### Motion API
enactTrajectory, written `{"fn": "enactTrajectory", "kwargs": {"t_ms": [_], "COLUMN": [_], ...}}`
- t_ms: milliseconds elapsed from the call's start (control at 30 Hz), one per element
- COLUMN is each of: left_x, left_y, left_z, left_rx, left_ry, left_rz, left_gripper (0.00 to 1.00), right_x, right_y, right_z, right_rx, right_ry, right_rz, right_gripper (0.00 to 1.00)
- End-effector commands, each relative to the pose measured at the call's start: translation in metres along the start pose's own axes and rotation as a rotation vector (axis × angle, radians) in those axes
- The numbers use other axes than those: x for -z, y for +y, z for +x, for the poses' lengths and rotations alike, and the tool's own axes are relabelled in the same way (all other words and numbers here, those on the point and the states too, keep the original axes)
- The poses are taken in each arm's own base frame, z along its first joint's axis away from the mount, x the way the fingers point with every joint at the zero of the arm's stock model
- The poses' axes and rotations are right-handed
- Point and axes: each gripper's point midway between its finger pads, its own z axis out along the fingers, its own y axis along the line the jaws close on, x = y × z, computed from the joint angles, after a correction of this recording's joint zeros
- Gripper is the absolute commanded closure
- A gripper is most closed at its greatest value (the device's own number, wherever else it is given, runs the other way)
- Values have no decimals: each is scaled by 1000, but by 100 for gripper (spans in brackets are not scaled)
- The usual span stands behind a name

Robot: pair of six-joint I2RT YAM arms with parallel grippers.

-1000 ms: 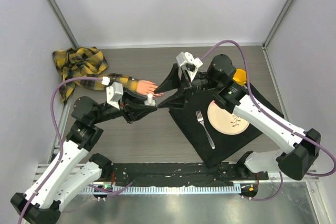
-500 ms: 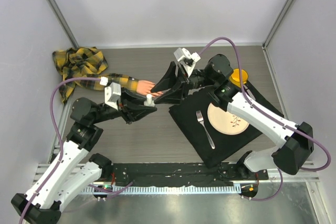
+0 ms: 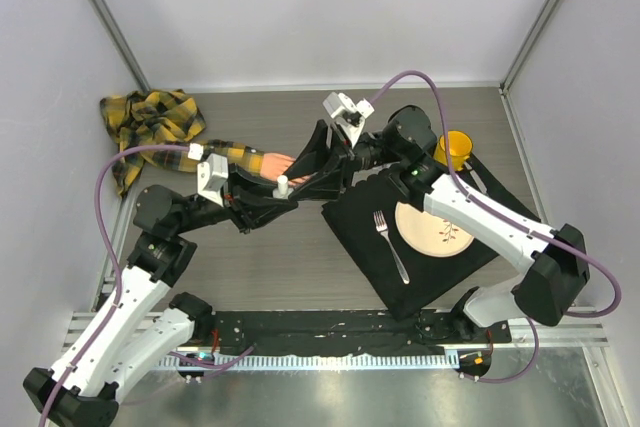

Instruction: Paint the nails

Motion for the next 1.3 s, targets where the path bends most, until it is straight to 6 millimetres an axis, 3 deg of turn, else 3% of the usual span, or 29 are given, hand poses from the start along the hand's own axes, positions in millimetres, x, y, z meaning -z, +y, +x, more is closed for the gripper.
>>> {"fn": "enactTrajectory", "kwargs": {"t_ms": [0, 700, 800, 833, 967, 1000, 1067, 1100, 1133, 1233, 1267], "left_x": [0, 0, 0, 0, 1, 3, 6, 9, 11, 19, 21], "left_y": [-5, -4, -4, -2, 8, 13, 28, 33, 37, 44, 47], "left_z": [-12, -10, -10, -10, -13, -12, -15, -15, -15, -19, -19], "left_rx": [-46, -34, -34, -33, -46, -37, -68, -71, -79, -114, -114], "left_ry": [-41, -36, -37, -37, -49, -40, -50, -47, -47, -58, -61], "left_rz": [24, 30, 25, 20, -39, -68, -160, -196, -222, -282, -303], "left_gripper": [100, 100, 100, 100, 100, 100, 100, 100, 100, 100, 100], "right_x": [-6, -12, -12, -12, -16, -15, -17, -21, -19, -28, -22], "right_y": [6, 2, 0, -1, -7, -14, -32, -34, -51, -52, -66], "right_z": [-11, -15, -14, -14, -6, 6, 7, 22, 19, 29, 26], "right_rx": [45, 38, 31, 26, 14, 12, 35, 35, 59, 56, 60], "right_ry": [-24, -39, -34, -32, -6, 32, 49, 104, 102, 105, 75], "right_rz": [-30, -19, -17, -13, 27, 61, 187, 224, 351, 475, 607], "right_gripper": [50, 61, 72, 82, 100, 100, 100, 100, 100, 100, 100]}}
